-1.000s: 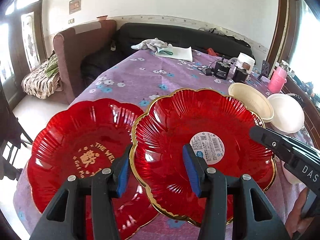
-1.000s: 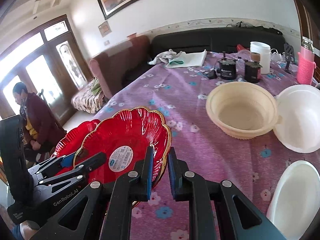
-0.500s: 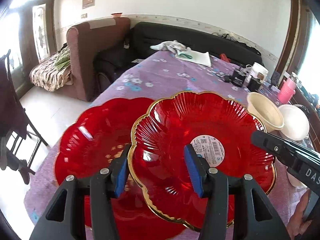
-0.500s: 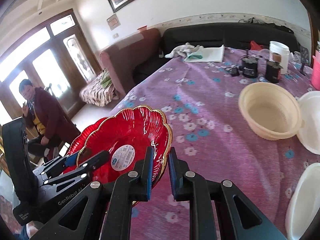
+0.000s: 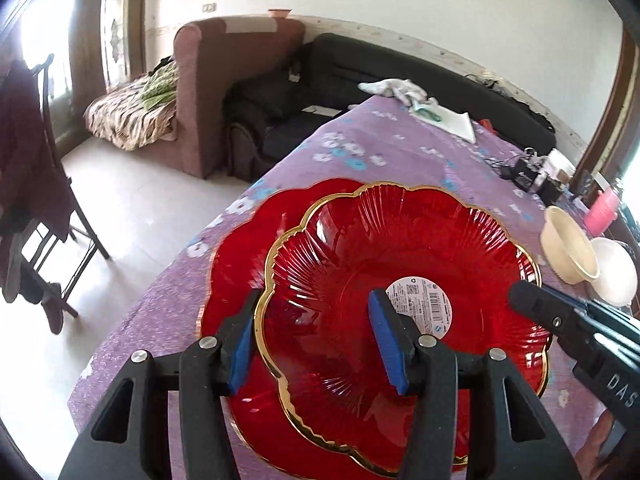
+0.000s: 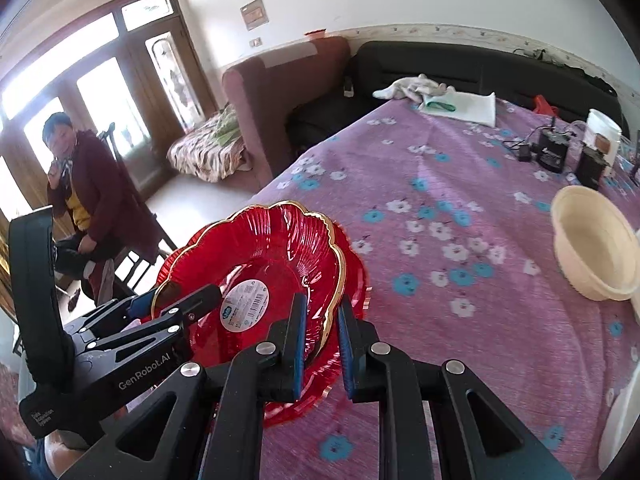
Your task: Organize plates and bowls
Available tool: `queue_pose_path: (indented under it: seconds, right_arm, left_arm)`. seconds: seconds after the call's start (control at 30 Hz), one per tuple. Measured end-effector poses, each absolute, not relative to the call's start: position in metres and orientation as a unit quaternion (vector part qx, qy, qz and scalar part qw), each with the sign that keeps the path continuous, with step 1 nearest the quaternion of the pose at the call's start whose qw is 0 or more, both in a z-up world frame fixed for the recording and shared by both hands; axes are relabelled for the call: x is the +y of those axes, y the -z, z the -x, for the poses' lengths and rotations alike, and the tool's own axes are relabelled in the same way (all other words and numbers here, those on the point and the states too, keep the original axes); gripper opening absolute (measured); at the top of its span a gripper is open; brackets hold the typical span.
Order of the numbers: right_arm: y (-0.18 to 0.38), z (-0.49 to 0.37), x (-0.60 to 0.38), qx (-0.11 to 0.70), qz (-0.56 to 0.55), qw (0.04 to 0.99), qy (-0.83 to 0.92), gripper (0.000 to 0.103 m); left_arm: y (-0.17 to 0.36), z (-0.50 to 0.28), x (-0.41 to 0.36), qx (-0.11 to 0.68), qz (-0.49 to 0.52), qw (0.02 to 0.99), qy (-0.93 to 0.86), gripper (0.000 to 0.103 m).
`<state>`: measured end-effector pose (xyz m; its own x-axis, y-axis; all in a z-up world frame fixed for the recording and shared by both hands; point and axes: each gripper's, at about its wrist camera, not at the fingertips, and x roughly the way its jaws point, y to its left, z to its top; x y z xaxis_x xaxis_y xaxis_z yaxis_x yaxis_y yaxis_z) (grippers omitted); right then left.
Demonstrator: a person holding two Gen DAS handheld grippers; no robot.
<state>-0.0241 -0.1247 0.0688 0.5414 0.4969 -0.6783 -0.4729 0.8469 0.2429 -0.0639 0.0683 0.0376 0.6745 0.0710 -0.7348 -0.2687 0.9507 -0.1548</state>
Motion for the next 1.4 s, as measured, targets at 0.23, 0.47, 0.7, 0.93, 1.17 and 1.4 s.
queue_pose_path:
  seconds: [0.23, 0.47, 0.7, 0.93, 1.17, 1.4]
  right_arm:
    - [-0.042, 0.015, -0.114, 0.418, -0.009, 0.864, -0.281, 0.018]
    - [-0.039, 0.025, -0.101, 0.395, 0.038, 0.875, -0.277, 0.026]
    - [-0.04, 0.036, -0.098, 0.374, 0.062, 0.879, -0.289, 0.039]
    - [-0.046, 0.04, -0.108, 0.364, 0.04, 0.882, -0.296, 0.043]
    - [-0.049, 0.039, -0.114, 0.361, 0.019, 0.881, -0.304, 0.046]
    - [-0.051, 0.037, -0.121, 0.36, -0.001, 0.88, -0.311, 0.047]
  left_arm:
    - [-0.039, 0.063, 0.065, 0.387, 0.102, 0.911, -0.103, 0.059]
    - [-0.035, 0.059, 0.056, 0.397, 0.071, 0.909, -0.108, 0.07]
    - [-0.033, 0.058, 0.053, 0.401, 0.063, 0.907, -0.109, 0.076]
    - [-0.031, 0.057, 0.05, 0.4, 0.061, 0.908, -0.109, 0.084]
    - [-0.031, 0.058, 0.046, 0.401, 0.055, 0.908, -0.11, 0.088]
    - [-0.032, 0.06, 0.047, 0.401, 0.061, 0.908, -0.106, 0.089]
